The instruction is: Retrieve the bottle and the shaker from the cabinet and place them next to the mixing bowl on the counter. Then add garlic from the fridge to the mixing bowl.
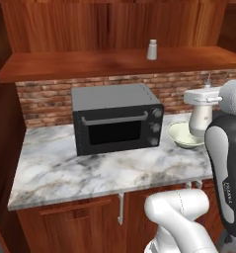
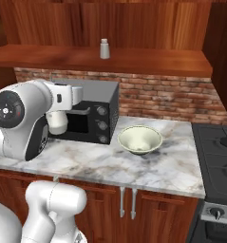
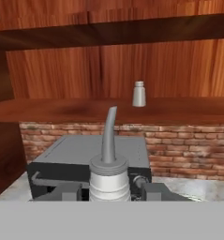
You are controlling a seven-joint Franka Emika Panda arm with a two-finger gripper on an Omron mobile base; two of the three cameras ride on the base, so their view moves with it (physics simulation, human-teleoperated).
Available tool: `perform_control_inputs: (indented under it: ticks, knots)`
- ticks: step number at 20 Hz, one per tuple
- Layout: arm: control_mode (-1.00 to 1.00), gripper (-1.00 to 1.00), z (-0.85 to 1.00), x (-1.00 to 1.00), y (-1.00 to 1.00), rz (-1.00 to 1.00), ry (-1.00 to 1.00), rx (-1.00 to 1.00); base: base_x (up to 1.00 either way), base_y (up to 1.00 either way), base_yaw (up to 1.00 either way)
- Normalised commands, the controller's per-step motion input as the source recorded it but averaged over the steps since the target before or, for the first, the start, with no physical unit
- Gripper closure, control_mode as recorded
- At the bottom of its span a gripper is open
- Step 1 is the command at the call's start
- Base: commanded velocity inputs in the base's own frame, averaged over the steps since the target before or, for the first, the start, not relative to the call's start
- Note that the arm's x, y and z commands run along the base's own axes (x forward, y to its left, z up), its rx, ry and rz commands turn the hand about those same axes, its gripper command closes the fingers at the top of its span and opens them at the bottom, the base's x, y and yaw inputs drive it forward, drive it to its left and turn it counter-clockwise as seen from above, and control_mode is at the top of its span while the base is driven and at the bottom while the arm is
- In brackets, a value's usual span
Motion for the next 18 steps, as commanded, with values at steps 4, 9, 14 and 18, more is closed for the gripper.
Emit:
perform_control_inputs:
  ticks: [4, 9, 14, 18]
  knots:
    - [1.00, 1.00, 0.00, 0.00, 0.00, 0.00, 0.00, 0.00, -1.00, 0.00, -0.04]
    - [1.00, 1.00, 0.00, 0.00, 0.00, 0.00, 0.00, 0.00, -0.78, 0.00, 0.08]
    - [1.00, 1.00, 0.00, 0.00, 0.00, 0.00, 0.00, 0.00, -0.04, 0.00, 0.31]
    - [1.00, 1.00, 0.00, 0.00, 0.00, 0.00, 0.00, 0.00, 0.34, -0.34, 0.14]
